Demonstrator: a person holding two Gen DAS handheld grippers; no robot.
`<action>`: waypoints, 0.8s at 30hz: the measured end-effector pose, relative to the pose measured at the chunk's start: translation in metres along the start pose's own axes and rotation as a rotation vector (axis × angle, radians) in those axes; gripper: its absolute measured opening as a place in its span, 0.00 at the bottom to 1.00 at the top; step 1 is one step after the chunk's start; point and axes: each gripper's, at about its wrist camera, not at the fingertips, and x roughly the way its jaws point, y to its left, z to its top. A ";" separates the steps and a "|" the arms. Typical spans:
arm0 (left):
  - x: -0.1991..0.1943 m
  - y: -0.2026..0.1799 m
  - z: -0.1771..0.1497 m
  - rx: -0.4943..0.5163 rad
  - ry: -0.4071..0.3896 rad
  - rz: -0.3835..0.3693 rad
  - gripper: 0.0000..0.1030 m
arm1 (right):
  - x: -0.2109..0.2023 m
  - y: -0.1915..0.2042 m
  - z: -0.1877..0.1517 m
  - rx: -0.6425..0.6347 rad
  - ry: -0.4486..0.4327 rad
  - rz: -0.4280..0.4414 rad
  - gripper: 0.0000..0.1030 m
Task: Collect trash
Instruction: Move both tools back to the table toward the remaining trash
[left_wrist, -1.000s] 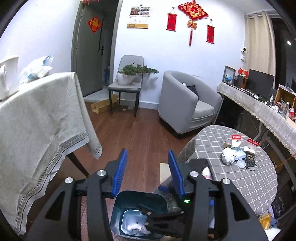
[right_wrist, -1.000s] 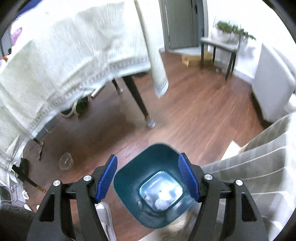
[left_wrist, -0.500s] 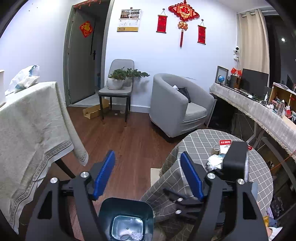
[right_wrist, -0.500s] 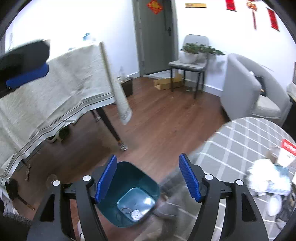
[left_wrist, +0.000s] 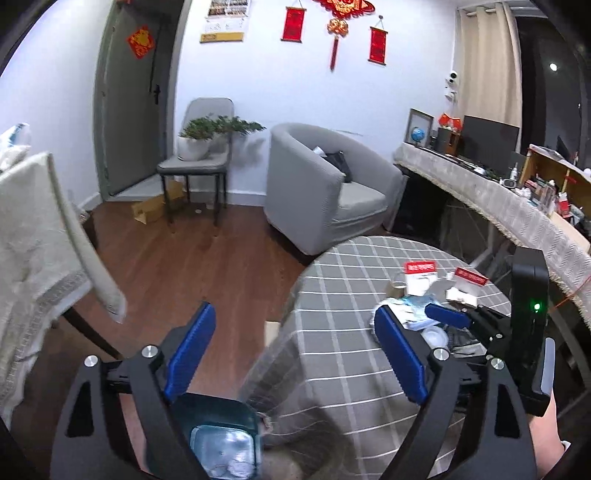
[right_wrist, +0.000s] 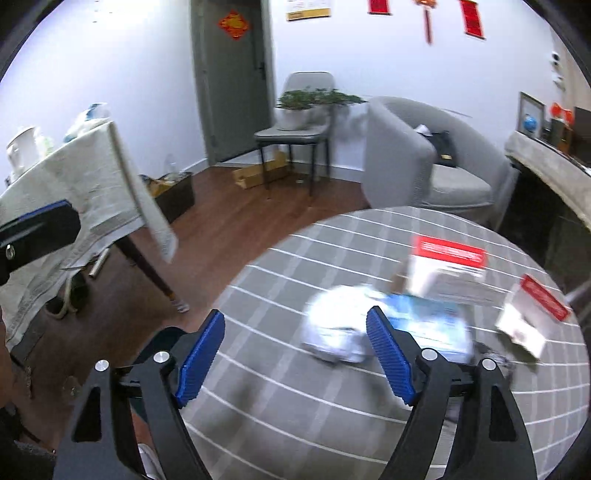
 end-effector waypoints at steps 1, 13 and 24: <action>0.005 -0.003 0.000 -0.005 0.007 -0.007 0.87 | -0.002 -0.008 -0.002 0.009 0.001 -0.015 0.78; 0.056 -0.048 -0.011 -0.008 0.077 -0.067 0.89 | -0.020 -0.085 -0.027 0.106 0.023 -0.081 0.84; 0.105 -0.076 -0.025 -0.049 0.163 -0.118 0.89 | -0.026 -0.118 -0.045 0.160 0.056 -0.077 0.88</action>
